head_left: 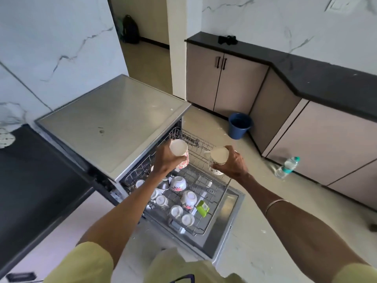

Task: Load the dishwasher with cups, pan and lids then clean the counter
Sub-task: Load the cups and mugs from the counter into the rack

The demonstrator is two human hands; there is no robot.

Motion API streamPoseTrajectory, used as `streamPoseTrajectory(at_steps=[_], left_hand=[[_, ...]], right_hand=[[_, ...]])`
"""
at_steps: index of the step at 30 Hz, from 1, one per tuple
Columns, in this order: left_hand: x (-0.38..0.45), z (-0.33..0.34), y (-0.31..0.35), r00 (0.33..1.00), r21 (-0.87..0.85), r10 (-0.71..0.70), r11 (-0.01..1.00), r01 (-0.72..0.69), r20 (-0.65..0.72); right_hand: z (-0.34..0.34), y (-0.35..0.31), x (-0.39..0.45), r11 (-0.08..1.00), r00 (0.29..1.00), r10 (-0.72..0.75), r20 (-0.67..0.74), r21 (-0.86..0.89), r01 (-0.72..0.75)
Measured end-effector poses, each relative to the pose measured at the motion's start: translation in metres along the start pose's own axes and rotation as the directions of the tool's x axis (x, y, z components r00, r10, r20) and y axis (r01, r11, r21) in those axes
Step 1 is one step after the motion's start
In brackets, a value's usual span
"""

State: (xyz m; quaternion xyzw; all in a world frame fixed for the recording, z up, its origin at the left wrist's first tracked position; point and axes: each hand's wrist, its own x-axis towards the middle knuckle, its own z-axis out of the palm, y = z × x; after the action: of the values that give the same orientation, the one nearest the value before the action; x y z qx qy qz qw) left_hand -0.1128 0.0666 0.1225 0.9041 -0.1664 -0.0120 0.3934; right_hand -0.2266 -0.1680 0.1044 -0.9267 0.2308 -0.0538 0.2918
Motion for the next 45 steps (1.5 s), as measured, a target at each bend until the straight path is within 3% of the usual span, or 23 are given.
streamPoseTrajectory(at_steps=[8,19,24,32,38,45], left_hand=[[0.019,0.034,-0.037,0.99,-0.015,-0.14,0.99,0.14,0.003],[0.033,0.068,-0.091,0.919,-0.072,-0.395,0.916,0.394,-0.004],[0.047,0.089,-0.114,0.876,-0.152,-0.478,0.872,0.464,-0.07],[0.102,0.149,-0.136,0.805,-0.193,-0.559,0.828,0.527,-0.199],[0.127,0.202,-0.156,0.781,-0.235,-0.589,0.805,0.545,-0.205],[0.126,0.238,-0.179,0.755,-0.217,-0.62,0.784,0.582,-0.214]], right_hand=[[0.016,0.012,0.044,1.0,0.998,0.002,0.057,0.002,-0.002],[0.062,0.0,0.123,0.994,0.989,0.083,0.121,0.062,-0.09],[0.105,0.0,0.178,0.994,0.986,0.056,0.157,0.083,-0.07],[0.222,0.007,0.273,0.943,0.933,0.142,0.331,0.242,-0.229],[0.297,0.005,0.321,0.931,0.943,0.184,0.276,0.26,-0.258],[0.347,-0.001,0.344,0.939,0.981,0.135,0.137,0.3,-0.171]])
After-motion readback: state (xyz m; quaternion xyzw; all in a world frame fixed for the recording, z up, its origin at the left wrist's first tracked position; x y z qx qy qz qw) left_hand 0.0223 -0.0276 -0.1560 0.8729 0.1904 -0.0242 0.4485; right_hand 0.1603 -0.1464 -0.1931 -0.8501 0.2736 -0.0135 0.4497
